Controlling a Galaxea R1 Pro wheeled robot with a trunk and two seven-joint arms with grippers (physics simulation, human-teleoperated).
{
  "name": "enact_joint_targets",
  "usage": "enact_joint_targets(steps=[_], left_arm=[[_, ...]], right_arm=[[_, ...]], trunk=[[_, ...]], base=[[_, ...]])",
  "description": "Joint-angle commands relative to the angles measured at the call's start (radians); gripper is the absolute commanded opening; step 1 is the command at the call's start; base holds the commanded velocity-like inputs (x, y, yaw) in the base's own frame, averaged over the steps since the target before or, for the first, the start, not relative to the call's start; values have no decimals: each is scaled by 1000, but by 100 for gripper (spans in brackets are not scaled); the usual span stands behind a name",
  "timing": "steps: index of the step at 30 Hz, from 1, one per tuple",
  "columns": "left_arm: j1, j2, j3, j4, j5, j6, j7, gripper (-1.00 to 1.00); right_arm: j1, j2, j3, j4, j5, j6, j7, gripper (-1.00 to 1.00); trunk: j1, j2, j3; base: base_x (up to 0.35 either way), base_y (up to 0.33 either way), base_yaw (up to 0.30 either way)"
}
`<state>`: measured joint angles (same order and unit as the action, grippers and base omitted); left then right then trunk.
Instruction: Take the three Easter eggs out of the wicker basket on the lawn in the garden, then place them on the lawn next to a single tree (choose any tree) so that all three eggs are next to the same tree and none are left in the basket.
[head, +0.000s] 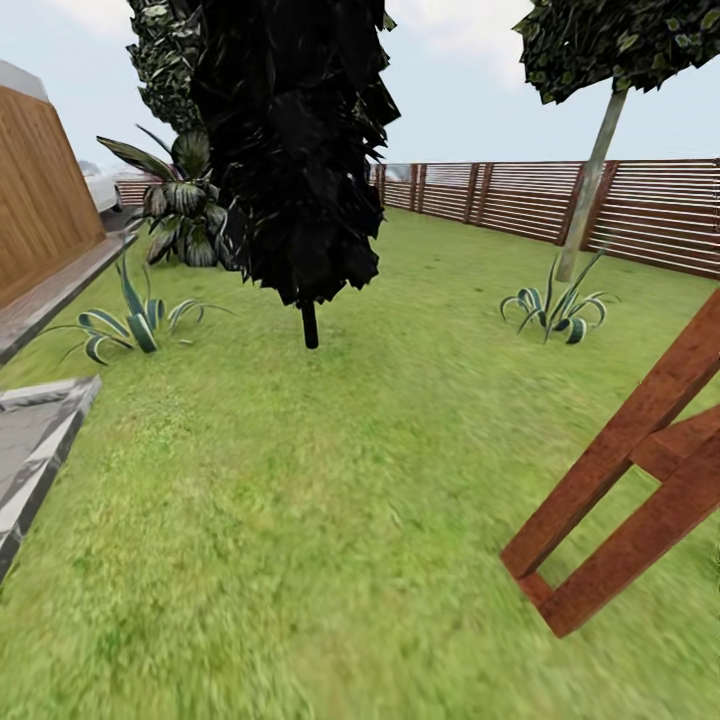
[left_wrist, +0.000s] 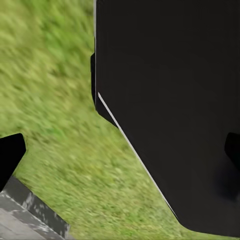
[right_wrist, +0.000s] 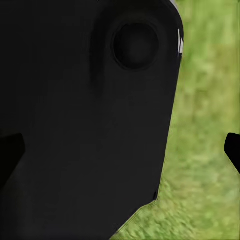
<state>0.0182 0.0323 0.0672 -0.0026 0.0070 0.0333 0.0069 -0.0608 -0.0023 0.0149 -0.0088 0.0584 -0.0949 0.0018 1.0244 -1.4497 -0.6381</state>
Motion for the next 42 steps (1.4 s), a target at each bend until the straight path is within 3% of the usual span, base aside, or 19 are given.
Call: enact_joint_targets(steps=[1, 20, 34, 42], left_arm=[[0, 0, 6, -2, 1, 3, 1, 100], [0, -1, 6, -1, 1, 3, 1, 100], [0, -2, 6, -1, 1, 3, 1, 100], [0, -2, 6, -1, 1, 4, 1, 100]], right_arm=[[-1, 0, 1, 1, 6, -3, 1, 100], [-1, 0, -1, 4, 3, -3, 1, 100], [-1, -1, 0, 5, -1, -2, -3, 100], [-1, 0, -1, 7, 16, -3, -6, 100]], trunk=[[1, 0, -1], [1, 0, 4], [1, 0, 9], [1, 0, 9]], base=[[339, 82, -229], [339, 80, -236], [339, 79, -44], [339, 77, 0]])
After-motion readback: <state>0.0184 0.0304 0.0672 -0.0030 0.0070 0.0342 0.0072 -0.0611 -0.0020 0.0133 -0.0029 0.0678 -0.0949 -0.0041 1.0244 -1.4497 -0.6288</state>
